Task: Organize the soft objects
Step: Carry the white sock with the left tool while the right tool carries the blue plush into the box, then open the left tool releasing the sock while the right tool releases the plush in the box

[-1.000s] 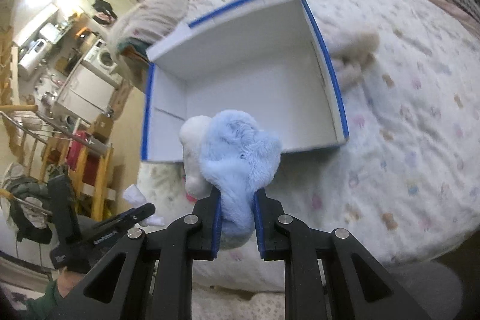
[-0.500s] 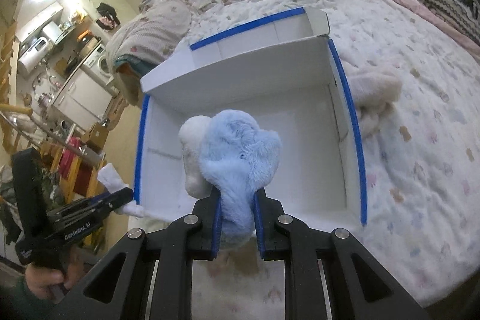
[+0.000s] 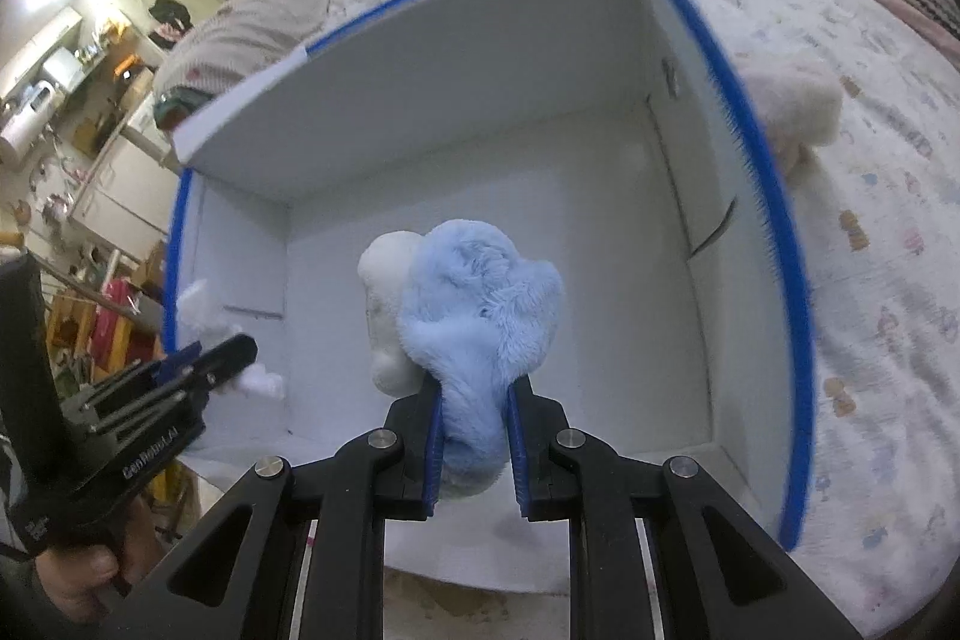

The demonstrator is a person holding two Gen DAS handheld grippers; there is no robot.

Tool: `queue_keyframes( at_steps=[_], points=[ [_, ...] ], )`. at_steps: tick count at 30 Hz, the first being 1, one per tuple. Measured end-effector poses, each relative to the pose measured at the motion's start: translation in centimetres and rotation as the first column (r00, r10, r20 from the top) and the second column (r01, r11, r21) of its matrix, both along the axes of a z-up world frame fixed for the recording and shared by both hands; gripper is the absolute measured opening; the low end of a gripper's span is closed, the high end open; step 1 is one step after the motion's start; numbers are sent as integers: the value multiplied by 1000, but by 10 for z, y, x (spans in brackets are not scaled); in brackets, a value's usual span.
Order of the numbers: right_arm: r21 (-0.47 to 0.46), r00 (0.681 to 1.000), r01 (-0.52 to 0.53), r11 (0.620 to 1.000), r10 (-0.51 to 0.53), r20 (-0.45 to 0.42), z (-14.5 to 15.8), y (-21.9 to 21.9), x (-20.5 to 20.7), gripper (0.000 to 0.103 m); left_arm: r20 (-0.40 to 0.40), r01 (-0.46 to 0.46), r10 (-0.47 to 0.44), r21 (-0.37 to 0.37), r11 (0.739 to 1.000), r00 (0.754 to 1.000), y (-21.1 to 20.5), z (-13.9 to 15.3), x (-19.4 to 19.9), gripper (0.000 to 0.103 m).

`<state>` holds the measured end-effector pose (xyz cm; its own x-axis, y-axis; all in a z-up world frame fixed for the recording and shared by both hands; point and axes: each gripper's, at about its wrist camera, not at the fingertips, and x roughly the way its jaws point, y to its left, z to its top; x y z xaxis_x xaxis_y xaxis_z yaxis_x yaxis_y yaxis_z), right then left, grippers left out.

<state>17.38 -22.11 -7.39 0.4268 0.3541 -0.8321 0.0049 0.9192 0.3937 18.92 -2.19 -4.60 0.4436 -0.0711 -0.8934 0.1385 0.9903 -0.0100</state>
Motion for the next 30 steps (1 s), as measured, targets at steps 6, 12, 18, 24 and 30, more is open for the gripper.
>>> queue_keyframes(
  at_steps=[6, 12, 18, 24, 30],
  points=[
    [-48, 998, -53, 997, 51, -45, -20, 14, 5, 20, -25, -3, 3, -13, 1000, 1000, -1, -15, 6, 20],
    [-52, 993, -76, 996, 71, -93, -31, 24, 15, 20, -24, 21, -21, 0, 1000, 999, -6, -21, 9, 20],
    [-55, 990, -74, 996, 66, -122, -38, 29, 24, 20, -20, 21, -21, 7, 1000, 1000, -7, -23, 11, 20],
    [-76, 989, -73, 994, 63, -135, -38, 30, 27, 20, -25, 12, -12, 7, 1000, 1000, -7, -24, 10, 21],
    [-15, 989, -59, 998, 57, -134, -39, 27, 27, 21, -5, 16, -16, -3, 1000, 1000, -9, -18, 6, 21]
  ],
)
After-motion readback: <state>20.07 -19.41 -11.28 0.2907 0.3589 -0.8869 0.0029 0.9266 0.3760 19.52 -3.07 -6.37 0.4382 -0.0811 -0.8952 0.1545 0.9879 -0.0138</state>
